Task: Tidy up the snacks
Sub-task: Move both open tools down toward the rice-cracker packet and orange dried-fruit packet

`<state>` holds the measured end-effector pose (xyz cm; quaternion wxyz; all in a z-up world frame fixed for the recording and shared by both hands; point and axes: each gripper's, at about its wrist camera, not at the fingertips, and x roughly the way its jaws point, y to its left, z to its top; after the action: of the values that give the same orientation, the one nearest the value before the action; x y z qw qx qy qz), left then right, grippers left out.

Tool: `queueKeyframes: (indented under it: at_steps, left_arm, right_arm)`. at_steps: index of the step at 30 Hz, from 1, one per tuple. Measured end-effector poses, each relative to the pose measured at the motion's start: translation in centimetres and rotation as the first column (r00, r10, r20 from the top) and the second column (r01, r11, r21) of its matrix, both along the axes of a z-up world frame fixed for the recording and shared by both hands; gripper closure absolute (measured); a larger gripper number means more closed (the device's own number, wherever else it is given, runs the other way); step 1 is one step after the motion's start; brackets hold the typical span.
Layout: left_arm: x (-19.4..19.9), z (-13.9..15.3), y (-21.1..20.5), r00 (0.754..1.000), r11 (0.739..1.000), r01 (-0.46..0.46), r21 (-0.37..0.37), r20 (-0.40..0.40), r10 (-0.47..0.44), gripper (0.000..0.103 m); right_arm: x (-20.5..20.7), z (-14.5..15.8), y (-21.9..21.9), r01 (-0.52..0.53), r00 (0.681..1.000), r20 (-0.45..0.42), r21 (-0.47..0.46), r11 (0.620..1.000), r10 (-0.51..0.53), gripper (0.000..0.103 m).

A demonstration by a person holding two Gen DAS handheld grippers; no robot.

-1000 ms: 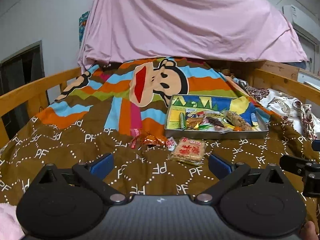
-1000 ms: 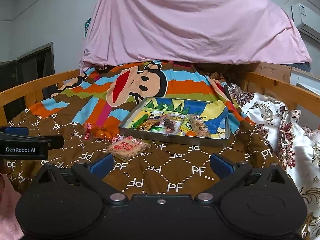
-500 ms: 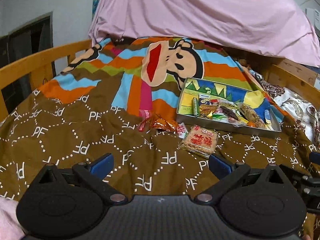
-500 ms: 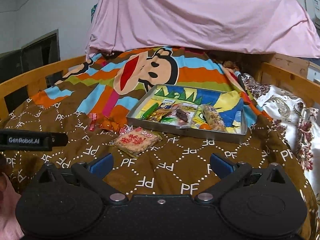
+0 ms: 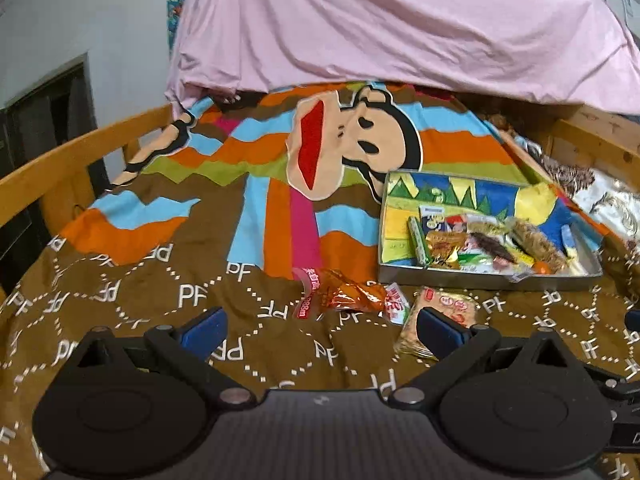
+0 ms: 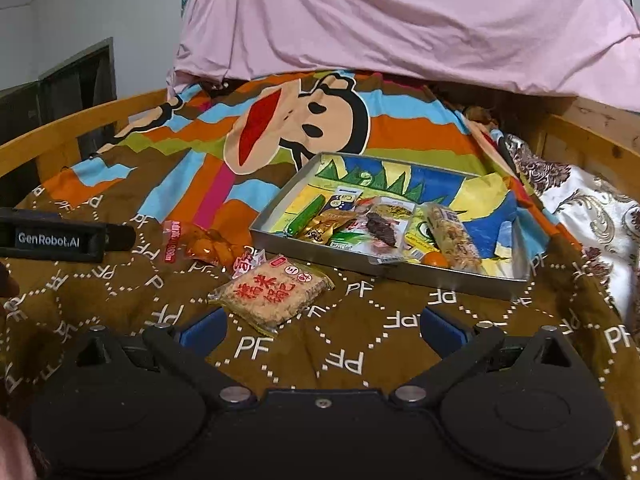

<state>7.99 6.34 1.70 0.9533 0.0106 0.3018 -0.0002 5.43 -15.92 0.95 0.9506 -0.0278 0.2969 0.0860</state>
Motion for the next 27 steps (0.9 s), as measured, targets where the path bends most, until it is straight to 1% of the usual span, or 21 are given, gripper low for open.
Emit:
queueKeyframes:
  at_steps: [2,5,8,14,17,22,27]
  left_arm:
    - [1.3,-0.6,0.5,0.999,1.000,0.009,-0.027,-0.042,-0.011,0.000]
    - [2.8,-1.4,1.2,0.996,0.997,0.014,-0.073,-0.086,-0.020,0.000]
    - [4.2,-1.9,1.5,0.993,0.997,0.012,-0.078,-0.114,-0.020,0.000]
    - [6.5,-2.2,1.3,0.995,1.000,0.011,-0.013,-0.098,-0.013,0.000]
    - [7.7,-2.3,1.2,0.996,1.000,0.013,0.001,-0.089,-0.013,0.000]
    - [9.3,-2.5,1.8,0.998,1.000,0.004,-0.027,-0.070,-0.006,0.000]
    - [10.8,-3.2,3.0,0.997,0.998,-0.047,-0.038,-0.062,0.044,0.000]
  right_arm:
    - [0.9,-0.3,0.1,0.008,1.000,-0.017,0.012,1.000,-0.008,0.001]
    - [2.0,-0.9,0.3,0.023,0.999,-0.036,0.011,1.000,-0.022,0.001]
    - [3.1,-1.5,0.4,0.039,0.998,-0.052,0.016,0.999,-0.039,0.001]
    - [4.6,-2.4,0.8,0.055,0.995,-0.080,0.032,0.998,-0.052,0.001]
    - [5.4,-2.8,1.1,0.057,0.994,-0.092,0.032,0.998,-0.054,0.001]
    - [6.8,-3.4,2.1,0.057,0.992,-0.111,0.030,0.998,-0.054,0.001]
    - [8.2,-4.0,3.7,0.044,0.992,-0.123,0.018,0.999,-0.041,0.001]
